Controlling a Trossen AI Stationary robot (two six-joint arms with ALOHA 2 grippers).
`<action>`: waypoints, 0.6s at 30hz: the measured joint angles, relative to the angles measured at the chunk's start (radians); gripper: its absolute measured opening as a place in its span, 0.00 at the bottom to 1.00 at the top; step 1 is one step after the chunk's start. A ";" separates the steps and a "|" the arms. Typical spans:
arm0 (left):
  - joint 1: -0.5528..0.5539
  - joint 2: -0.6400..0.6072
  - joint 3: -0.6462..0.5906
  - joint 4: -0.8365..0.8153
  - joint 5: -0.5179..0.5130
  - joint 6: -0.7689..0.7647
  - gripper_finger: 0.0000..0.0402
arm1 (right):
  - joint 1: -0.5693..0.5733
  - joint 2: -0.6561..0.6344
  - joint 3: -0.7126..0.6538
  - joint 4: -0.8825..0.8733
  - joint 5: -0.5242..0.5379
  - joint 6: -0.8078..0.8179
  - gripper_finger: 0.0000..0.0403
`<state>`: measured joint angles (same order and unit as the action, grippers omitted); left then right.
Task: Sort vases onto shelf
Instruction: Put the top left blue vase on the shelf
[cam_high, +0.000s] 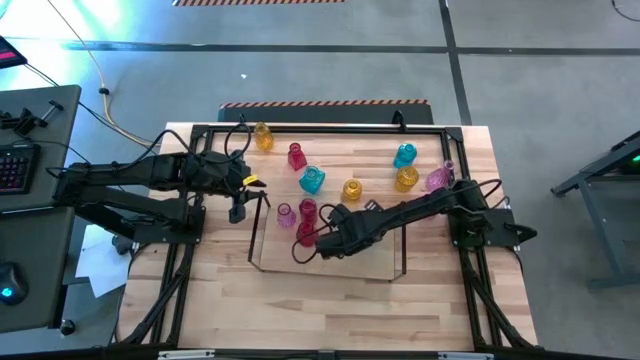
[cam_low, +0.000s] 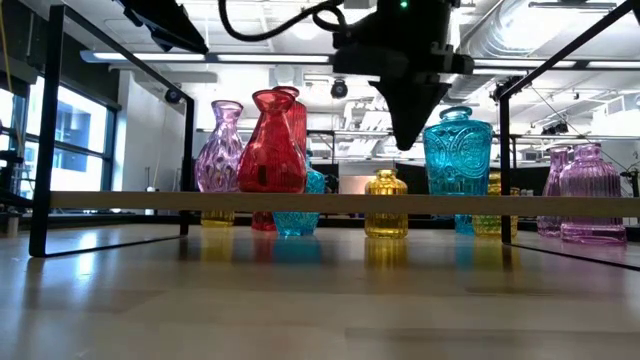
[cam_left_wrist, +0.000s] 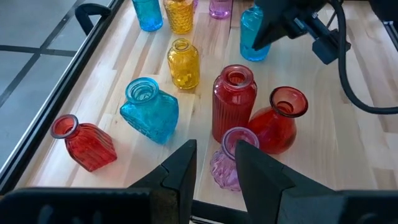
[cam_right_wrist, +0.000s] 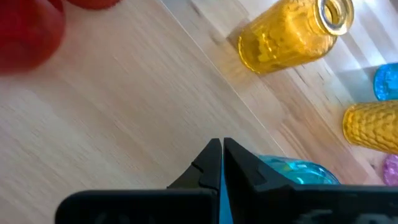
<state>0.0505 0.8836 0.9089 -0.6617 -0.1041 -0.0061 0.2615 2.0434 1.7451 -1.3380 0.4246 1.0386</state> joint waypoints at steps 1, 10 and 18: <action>0.000 0.000 0.000 0.000 0.000 0.000 0.26 | 0.000 0.000 0.000 -0.007 -0.005 0.000 0.00; 0.000 0.000 0.000 0.000 0.001 0.009 0.26 | 0.003 0.000 0.000 -0.067 -0.015 0.037 0.00; 0.000 0.000 0.000 0.000 0.001 0.009 0.26 | 0.003 0.000 0.000 -0.100 -0.014 0.038 0.00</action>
<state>0.0505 0.8835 0.9089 -0.6617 -0.1028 0.0026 0.2642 2.0434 1.7451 -1.4376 0.4107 1.0761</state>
